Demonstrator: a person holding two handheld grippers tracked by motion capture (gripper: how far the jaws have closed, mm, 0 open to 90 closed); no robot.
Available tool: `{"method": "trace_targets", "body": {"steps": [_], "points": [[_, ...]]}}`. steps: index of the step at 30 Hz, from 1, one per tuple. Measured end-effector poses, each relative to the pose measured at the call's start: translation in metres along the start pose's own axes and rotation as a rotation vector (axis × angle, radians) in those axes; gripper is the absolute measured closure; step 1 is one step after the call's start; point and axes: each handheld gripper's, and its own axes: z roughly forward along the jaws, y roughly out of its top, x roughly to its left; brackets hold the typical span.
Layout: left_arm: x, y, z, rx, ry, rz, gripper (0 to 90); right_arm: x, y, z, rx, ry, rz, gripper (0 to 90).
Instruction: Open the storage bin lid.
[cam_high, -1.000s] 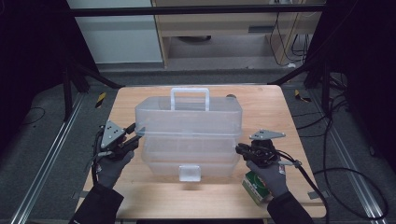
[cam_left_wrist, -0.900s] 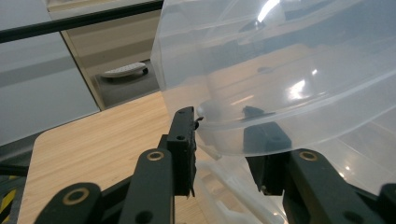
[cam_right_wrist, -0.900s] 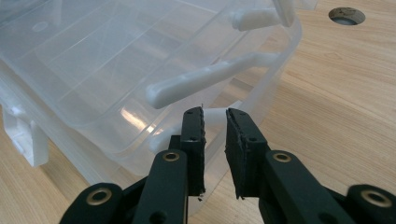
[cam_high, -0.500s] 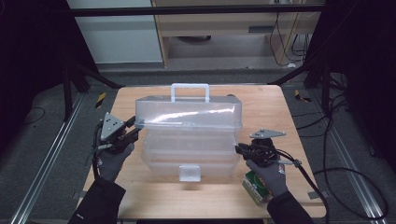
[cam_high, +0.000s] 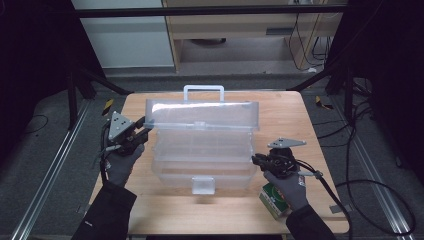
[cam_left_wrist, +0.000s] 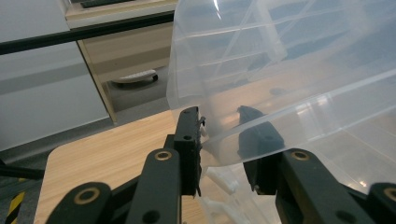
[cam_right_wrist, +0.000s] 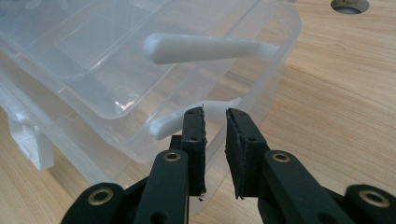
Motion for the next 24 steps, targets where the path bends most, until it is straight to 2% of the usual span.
{"method": "trace_targets", "body": {"steps": [5, 7, 8, 17, 24], "points": [[0.001, 0.005, 0.003, 0.007, 0.01, -0.008, 70.8, 0.0, 0.0, 0.0, 0.001, 0.001, 0.0, 77.9], [0.001, 0.007, 0.005, 0.022, 0.009, -0.031, 71.3, 0.0, 0.0, 0.0, 0.002, 0.001, 0.001, 77.9], [0.003, 0.009, 0.007, 0.01, 0.018, -0.01, 71.7, 0.0, 0.0, 0.0, 0.002, 0.002, 0.001, 77.9], [0.007, 0.019, 0.017, 0.024, 0.054, -0.005, 76.3, 0.0, 0.001, 0.0, 0.004, 0.002, -0.001, 77.9], [0.011, 0.025, 0.023, 0.024, 0.051, -0.025, 76.7, -0.001, 0.001, 0.0, 0.008, 0.002, 0.002, 77.9]]}}
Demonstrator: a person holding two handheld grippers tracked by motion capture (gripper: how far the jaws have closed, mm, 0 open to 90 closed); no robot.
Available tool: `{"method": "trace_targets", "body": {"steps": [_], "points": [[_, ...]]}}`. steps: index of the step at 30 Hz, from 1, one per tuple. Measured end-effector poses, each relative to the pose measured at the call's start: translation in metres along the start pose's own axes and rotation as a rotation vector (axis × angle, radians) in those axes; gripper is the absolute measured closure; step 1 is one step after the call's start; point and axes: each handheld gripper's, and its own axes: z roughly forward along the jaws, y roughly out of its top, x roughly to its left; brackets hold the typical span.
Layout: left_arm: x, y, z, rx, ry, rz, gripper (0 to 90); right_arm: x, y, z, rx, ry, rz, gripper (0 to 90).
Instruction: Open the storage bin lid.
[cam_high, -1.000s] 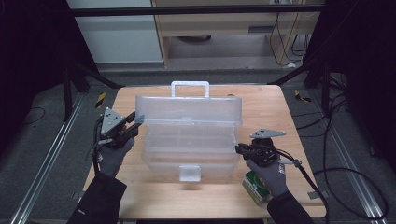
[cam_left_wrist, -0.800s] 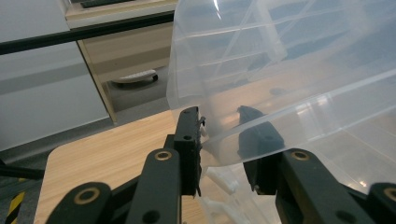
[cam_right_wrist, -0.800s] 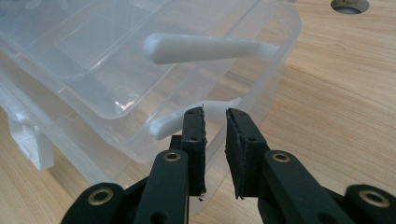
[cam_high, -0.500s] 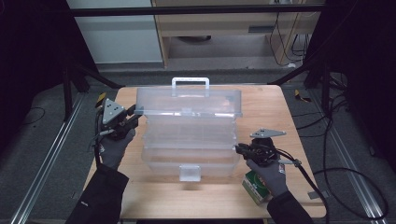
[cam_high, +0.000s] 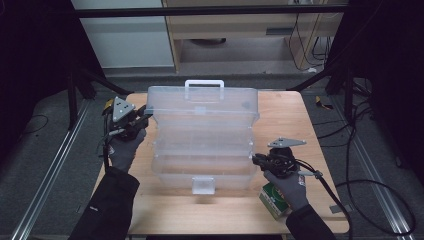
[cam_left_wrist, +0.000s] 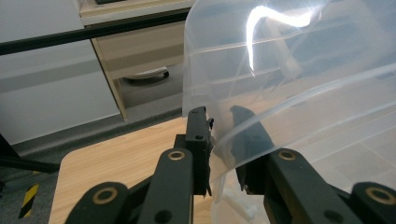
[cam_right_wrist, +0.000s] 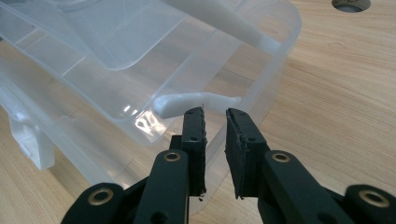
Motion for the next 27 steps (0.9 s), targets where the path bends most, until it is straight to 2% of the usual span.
{"method": "trace_targets", "body": {"steps": [11, 23, 27], "points": [[0.003, 0.008, 0.01, -0.007, 0.013, -0.01, 77.4, 0.0, 0.0, 0.0, 0.0, 0.002, 0.002, 77.9], [0.009, 0.023, 0.03, 0.011, 0.031, -0.017, 78.0, 0.0, 0.0, 0.0, -0.002, 0.005, 0.003, 77.8], [0.013, 0.027, 0.039, 0.01, 0.033, -0.037, 78.5, 0.0, 0.0, 0.0, -0.002, 0.006, 0.004, 77.9]]}}
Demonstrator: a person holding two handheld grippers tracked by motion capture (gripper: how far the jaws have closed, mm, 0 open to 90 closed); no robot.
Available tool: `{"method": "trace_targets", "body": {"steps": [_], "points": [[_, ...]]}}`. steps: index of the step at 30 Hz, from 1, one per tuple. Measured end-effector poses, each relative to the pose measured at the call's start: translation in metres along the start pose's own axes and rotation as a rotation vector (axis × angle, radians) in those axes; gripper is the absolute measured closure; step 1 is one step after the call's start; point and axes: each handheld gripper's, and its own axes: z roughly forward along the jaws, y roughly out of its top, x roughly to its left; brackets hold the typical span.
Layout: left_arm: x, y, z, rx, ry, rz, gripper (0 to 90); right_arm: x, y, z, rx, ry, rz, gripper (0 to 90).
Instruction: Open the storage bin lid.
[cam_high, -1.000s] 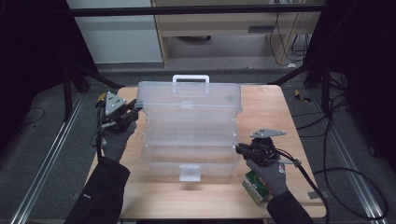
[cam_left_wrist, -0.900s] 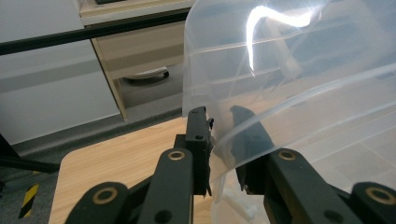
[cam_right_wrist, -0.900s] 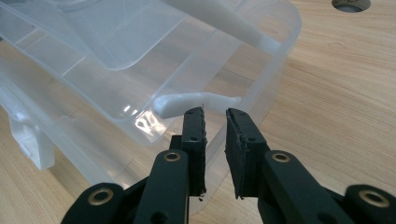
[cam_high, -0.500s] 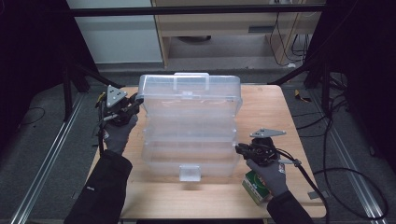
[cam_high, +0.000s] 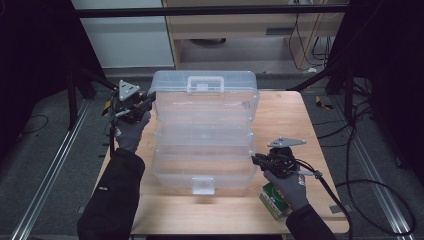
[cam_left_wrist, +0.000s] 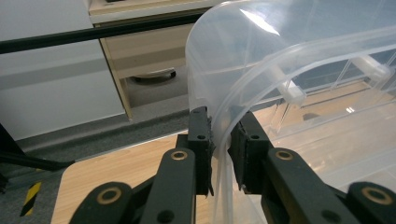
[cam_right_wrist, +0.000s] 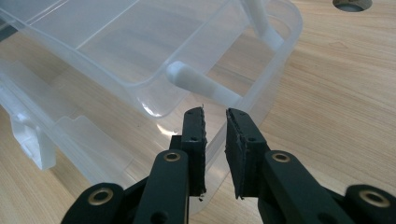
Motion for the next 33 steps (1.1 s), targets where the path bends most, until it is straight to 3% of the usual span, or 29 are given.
{"method": "trace_targets", "body": {"steps": [33], "points": [[0.013, 0.012, 0.049, 0.02, 0.007, -0.031, 78.5, 0.0, 0.001, 0.0, 0.01, 0.0, -0.006, 77.8]]}}
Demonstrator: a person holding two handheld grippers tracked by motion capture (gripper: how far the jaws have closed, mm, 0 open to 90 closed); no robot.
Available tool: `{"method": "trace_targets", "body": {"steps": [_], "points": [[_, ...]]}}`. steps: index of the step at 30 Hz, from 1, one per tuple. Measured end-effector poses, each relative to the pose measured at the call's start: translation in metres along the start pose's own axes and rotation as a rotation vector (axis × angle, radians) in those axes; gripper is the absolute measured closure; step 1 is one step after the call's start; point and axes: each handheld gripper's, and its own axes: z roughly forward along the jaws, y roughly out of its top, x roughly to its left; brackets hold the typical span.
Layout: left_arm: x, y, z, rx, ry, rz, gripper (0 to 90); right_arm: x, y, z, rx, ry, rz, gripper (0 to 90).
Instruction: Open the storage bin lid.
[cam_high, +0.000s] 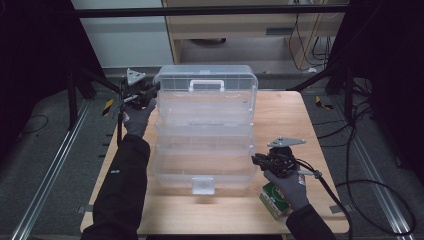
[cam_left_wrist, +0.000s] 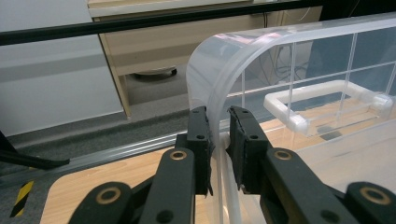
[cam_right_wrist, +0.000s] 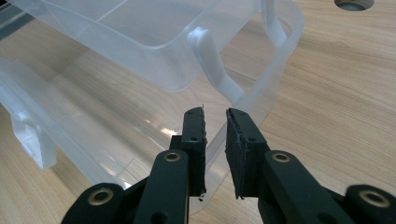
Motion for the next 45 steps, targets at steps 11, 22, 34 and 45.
{"method": "trace_targets", "body": {"steps": [11, 22, 34, 45], "points": [[0.004, 0.001, 0.017, 0.013, 0.006, -0.011, 78.0, 0.0, 0.0, 0.0, 0.002, 0.002, 0.001, 77.8], [0.008, 0.003, 0.032, 0.041, 0.009, -0.011, 77.5, 0.0, 0.0, 0.0, 0.003, 0.005, 0.001, 77.8], [0.012, 0.001, 0.046, 0.058, 0.008, -0.035, 77.4, 0.0, 0.001, 0.0, 0.005, 0.005, 0.0, 77.8], [0.011, 0.002, 0.057, 0.085, 0.023, -0.036, 76.9, -0.001, 0.001, 0.0, 0.008, 0.007, 0.002, 77.7]]}}
